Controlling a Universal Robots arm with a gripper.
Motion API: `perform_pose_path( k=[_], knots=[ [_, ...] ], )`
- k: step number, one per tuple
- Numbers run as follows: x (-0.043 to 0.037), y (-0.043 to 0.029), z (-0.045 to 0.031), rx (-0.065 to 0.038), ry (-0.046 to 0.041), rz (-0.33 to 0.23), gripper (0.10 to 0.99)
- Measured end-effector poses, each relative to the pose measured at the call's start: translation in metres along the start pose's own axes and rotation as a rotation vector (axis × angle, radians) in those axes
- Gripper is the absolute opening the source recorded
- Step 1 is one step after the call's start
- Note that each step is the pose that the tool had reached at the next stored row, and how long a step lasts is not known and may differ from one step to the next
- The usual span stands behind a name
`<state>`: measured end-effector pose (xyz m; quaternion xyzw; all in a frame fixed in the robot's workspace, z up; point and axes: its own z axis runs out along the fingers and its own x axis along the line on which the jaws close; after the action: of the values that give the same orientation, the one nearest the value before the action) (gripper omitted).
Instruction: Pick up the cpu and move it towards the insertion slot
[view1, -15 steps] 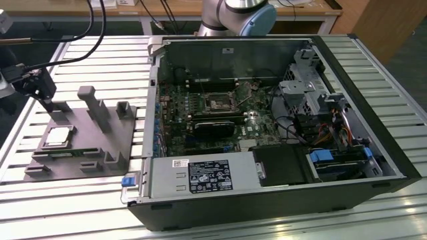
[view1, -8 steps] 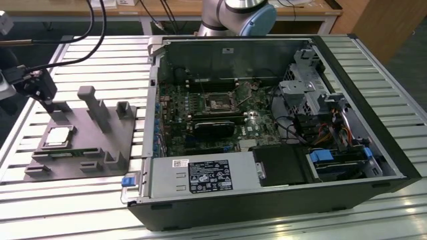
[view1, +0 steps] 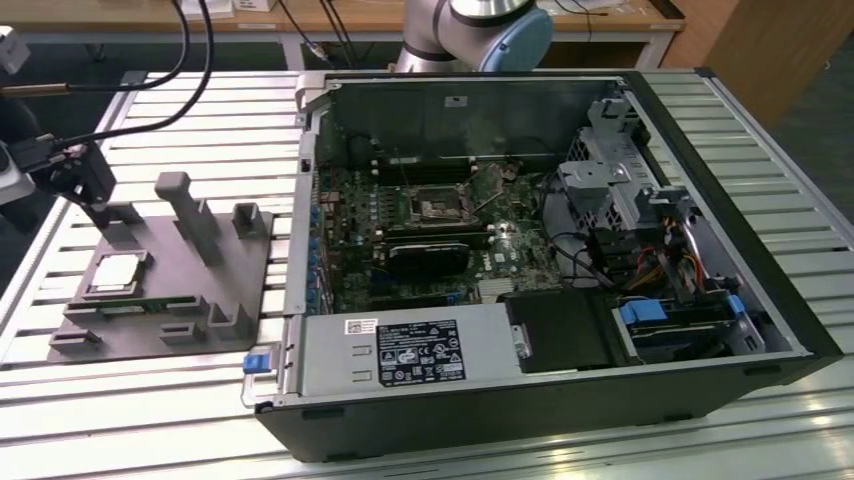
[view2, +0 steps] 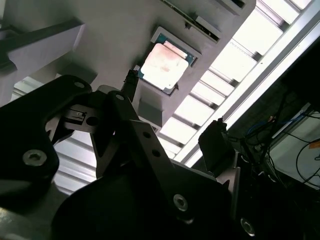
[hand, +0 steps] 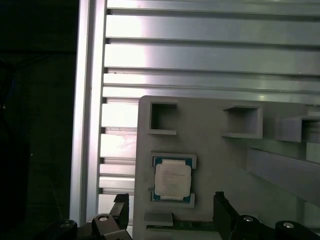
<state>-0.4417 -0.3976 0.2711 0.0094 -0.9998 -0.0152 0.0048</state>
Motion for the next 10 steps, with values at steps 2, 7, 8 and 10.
perform_pose_path(
  k=[2,7,8,10],
  knots=[
    [0.0000,-0.0001,0.0010,0.000,-0.0001,0.000,0.765],
    [0.0000,-0.0003,0.0033,0.000,0.0001,0.000,0.765],
    [0.0000,-0.0003,0.0037,0.000,0.0001,0.000,0.765],
    [0.0000,-0.0004,0.0046,0.000,-0.0001,0.000,0.765]
  ],
)
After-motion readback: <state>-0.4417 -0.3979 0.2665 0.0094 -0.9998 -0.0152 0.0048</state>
